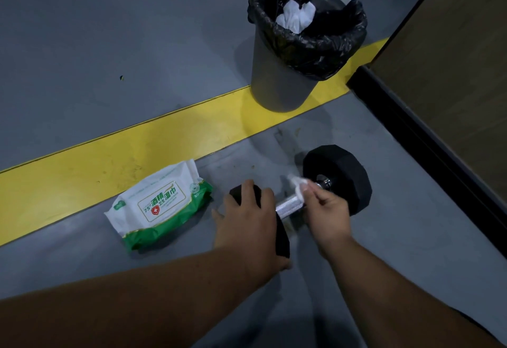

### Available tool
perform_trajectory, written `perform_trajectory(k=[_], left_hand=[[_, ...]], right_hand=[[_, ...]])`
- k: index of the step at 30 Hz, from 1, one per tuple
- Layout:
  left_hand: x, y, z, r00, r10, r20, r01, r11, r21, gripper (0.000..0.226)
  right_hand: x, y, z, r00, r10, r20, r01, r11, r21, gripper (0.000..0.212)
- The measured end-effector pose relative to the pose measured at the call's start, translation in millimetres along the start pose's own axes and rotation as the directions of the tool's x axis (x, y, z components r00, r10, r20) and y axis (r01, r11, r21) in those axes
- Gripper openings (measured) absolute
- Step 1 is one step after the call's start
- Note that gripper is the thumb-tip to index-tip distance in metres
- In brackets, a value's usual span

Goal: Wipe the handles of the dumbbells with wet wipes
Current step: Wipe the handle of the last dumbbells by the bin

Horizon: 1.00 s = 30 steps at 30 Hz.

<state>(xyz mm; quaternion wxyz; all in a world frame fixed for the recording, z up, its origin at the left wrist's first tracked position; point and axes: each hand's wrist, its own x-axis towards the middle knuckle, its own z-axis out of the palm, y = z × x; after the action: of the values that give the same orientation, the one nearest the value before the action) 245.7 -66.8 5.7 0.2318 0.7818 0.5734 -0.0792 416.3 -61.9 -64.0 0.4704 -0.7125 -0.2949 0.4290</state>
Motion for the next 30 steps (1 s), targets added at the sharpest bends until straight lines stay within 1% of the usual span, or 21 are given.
perform_trajectory(k=[2,3,4,7,10,11,12,14,15,16,17,19,21,22,23,24,26,27,28,29,30], left_hand=[[5,-5,-7,0.999,0.007,0.048,-0.007,1.000,-0.013,0.106],[12,-9,-13,0.996,0.003,0.086,-0.001,1.000,-0.024,0.105],[19,-12,-18,0.991,-0.002,0.132,0.006,0.999,-0.035,0.108],[30,-15,-24,0.982,0.040,0.183,-0.029,0.998,-0.064,0.108],[27,-14,-19,0.982,0.071,0.173,-0.062,0.997,-0.054,0.101],[27,-15,-18,0.983,0.063,0.174,-0.052,0.996,-0.067,0.103],[28,-16,-17,0.984,0.055,0.169,-0.041,0.996,-0.082,0.105],[29,-18,-17,0.985,0.055,0.163,-0.040,0.995,-0.094,0.104],[29,-18,-17,0.985,0.064,0.159,-0.050,0.995,-0.092,0.103],[29,-18,-16,0.985,0.074,0.154,-0.062,0.994,-0.085,0.103],[29,-18,-16,0.986,0.085,0.145,-0.075,0.994,-0.074,0.103],[30,-19,-16,0.987,0.097,0.126,-0.090,0.994,-0.060,0.102],[30,-19,-16,0.987,0.095,0.129,-0.089,0.994,-0.056,0.102],[30,-19,-16,0.987,0.090,0.132,-0.083,0.995,-0.055,0.103],[30,-19,-15,0.987,0.085,0.137,-0.078,0.995,-0.057,0.104],[30,-19,-15,0.987,0.080,0.141,-0.072,0.996,-0.061,0.106],[29,-19,-16,0.987,0.077,0.144,-0.068,0.995,-0.066,0.106],[29,-20,-15,0.986,0.078,0.146,-0.069,0.995,-0.067,0.104],[29,-19,-15,0.986,0.079,0.143,-0.070,0.995,-0.068,0.103],[29,-20,-15,0.987,0.081,0.137,-0.073,0.995,-0.065,0.101],[29,-19,-15,0.988,0.084,0.127,-0.077,0.995,-0.062,0.099]], right_hand=[[2,2,-2,0.994,0.044,-0.095,-0.038,0.997,0.062,0.024],[-1,4,3,0.993,0.067,-0.097,-0.055,0.992,0.117,0.023],[-8,6,9,0.995,0.074,-0.068,-0.063,0.987,0.149,0.021],[-38,10,27,0.980,0.054,0.193,-0.076,0.991,0.109,0.019],[-29,7,13,0.963,0.017,0.267,-0.011,1.000,-0.023,0.022],[-20,4,4,0.976,-0.004,0.217,0.015,0.999,-0.048,0.025],[-11,2,-5,0.994,-0.023,0.103,0.031,0.997,-0.071,0.027],[-2,1,-9,0.990,-0.008,-0.138,0.002,0.999,-0.044,0.026],[-4,3,-2,0.985,0.028,-0.170,-0.023,0.999,0.034,0.026],[-10,7,8,0.991,0.049,-0.128,-0.034,0.993,0.117,0.025],[-20,9,18,0.998,0.043,-0.036,-0.037,0.987,0.154,0.024],[-37,10,30,0.983,-0.007,0.185,-0.001,0.999,0.045,0.021],[-34,4,23,0.954,-0.046,0.298,0.084,0.990,-0.114,0.020],[-25,2,15,0.951,-0.059,0.304,0.115,0.979,-0.171,0.019],[-14,0,5,0.968,-0.055,0.245,0.111,0.969,-0.221,0.019],[-3,-1,-4,0.990,-0.057,0.125,0.087,0.964,-0.251,0.021],[6,1,-7,0.995,-0.046,-0.089,0.031,0.985,-0.167,0.026],[2,3,-1,0.992,-0.007,-0.122,0.000,0.998,-0.061,0.028],[-7,7,7,0.995,0.033,-0.090,-0.031,0.999,0.029,0.029],[-19,10,16,0.999,0.054,-0.002,-0.054,0.996,0.073,0.030],[-31,12,22,0.992,0.057,0.109,-0.063,0.996,0.056,0.028]])
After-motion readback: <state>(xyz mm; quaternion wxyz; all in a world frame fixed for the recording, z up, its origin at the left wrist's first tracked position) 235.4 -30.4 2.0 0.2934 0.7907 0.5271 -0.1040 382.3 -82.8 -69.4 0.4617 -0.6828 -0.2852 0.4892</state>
